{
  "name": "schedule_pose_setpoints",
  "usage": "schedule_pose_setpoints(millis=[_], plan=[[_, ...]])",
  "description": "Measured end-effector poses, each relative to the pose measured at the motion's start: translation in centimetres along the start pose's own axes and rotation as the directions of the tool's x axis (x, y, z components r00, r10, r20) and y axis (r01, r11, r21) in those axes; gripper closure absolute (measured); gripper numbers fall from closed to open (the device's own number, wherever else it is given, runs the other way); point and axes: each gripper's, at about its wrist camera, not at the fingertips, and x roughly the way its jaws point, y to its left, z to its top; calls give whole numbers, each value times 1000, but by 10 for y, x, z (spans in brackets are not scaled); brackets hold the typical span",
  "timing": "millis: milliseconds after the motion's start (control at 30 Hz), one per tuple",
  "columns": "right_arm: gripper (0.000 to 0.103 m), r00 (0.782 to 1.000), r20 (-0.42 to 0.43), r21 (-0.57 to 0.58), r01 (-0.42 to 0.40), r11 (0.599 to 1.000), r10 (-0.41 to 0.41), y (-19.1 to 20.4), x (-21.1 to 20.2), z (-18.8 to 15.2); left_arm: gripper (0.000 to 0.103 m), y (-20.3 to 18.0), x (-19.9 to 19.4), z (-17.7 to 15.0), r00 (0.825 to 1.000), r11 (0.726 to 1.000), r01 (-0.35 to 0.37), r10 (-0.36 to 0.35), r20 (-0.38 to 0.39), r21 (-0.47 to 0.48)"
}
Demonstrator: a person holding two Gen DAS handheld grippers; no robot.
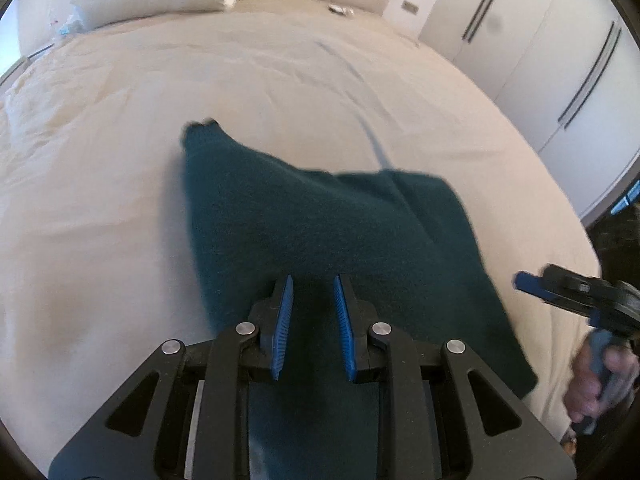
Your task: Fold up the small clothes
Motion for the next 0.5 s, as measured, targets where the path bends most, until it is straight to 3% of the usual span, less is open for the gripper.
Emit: schedule_pose_setpoints(millis=[33, 100, 133, 167, 200, 333, 433, 500], plan=[[27, 1000, -8, 2, 1, 1000, -1, -1, 3, 1, 81, 4, -10, -2, 999, 1000, -22, 22, 33, -11], [27, 999, -46, 4, -12, 1000, 12, -4, 12, 4, 59, 22, -22, -6, 996, 997, -49, 54, 77, -66], [27, 998, -65, 6, -6, 1000, 6, -5, 18, 4, 24, 31, -22, -6, 995, 994, -50, 58, 80, -95], [27, 996, -92, 5, 8, 1000, -7, -5, 26, 4, 16, 42, -22, -10, 994, 990, -54, 66, 87, -132], [27, 993, -118, 8, 13, 1000, -12, -7, 33, 4, 16, 51, -20, -14, 995, 986, -45, 59, 81, -159], [27, 988, -156, 44, 12, 999, -6, -16, 47, 1, 16, 66, 5, -26, 996, 967, 70, -82, -40, -247], [27, 987, -161, 60, 15, 998, -5, -16, 48, 3, 19, 61, 23, -26, 978, 955, 147, -179, -108, -258], [37, 981, -194, 41, 3, 999, 4, -10, 53, 4, 23, 55, 37, -24, 965, 948, 169, -215, -153, -268]])
